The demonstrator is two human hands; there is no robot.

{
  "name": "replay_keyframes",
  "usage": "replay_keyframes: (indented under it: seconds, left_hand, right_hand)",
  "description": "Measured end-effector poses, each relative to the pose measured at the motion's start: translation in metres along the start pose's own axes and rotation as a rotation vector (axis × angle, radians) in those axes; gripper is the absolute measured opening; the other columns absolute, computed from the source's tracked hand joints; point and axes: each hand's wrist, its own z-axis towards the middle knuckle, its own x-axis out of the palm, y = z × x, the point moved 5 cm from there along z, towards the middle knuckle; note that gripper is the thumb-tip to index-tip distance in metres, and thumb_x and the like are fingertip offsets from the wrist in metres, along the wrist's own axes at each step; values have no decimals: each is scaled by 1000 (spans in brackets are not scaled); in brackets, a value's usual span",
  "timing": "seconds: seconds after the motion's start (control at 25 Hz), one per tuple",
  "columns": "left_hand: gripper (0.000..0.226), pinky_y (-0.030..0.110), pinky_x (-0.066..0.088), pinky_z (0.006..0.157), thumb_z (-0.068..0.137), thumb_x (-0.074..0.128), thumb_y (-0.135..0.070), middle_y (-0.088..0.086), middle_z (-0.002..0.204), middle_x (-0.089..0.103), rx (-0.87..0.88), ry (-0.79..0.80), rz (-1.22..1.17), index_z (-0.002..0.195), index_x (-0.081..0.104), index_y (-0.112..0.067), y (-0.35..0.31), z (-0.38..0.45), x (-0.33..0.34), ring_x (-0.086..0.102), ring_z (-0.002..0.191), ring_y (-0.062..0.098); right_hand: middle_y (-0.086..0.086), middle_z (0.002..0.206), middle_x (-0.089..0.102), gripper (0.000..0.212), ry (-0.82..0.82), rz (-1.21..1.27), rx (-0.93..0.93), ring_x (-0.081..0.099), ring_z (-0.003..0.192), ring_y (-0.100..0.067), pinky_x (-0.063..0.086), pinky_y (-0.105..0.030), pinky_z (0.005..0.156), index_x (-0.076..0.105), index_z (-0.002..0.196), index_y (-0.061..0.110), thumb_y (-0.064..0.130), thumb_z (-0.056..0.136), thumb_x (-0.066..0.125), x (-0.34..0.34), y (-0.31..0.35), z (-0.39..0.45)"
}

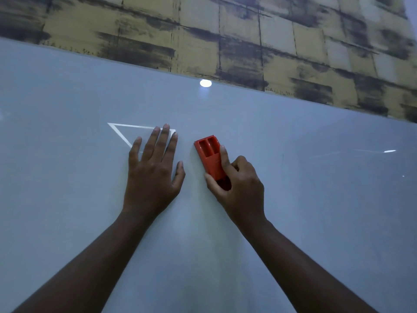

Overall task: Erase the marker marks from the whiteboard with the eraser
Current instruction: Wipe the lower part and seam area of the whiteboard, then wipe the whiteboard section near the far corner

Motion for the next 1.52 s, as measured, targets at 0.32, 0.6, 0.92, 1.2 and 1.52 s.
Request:
replay_keyframes:
  seconds: [0.32,0.6,0.92,1.2,1.52]
  left_hand:
    - [64,56,22,127,104,42,-33,14,172,31,-8,-31,25,162,40,-6,-4,-12,-3,31,160,29]
    - [67,56,18,131,104,39,-35,13,174,26,-46,7,30,164,36,-6,-17,-31,-4,26,161,29]
    - [69,60,19,130,105,39,-39,13,175,23,-95,43,20,166,31,-6,-29,-54,-6,21,163,29]
    - [67,59,17,131,106,43,-34,14,175,21,-78,90,-16,166,30,-5,-33,-85,-11,18,164,29]
    - [64,58,17,131,109,43,-32,16,175,22,-67,100,-18,166,30,-5,-38,-111,-17,19,163,31]
  right_hand:
    - [1,85,48,69,-49,34,90,51,73,-17,46,-30,57,54,150,25,56,89,67,-18,-105,40]
    - [-1,85,47,69,-151,108,326,52,74,-22,52,-35,64,54,150,25,52,88,69,-22,-140,29]
    - [-1,90,54,67,18,253,-123,50,79,-19,48,-34,60,57,149,22,47,89,70,-9,-22,-63]
    - [0,99,59,64,133,247,-134,57,83,-22,52,-38,66,61,144,30,49,85,72,-27,-42,-69]
    - [-1,94,46,70,8,308,431,53,85,-19,55,-41,81,57,147,35,48,81,80,-57,-130,-78]
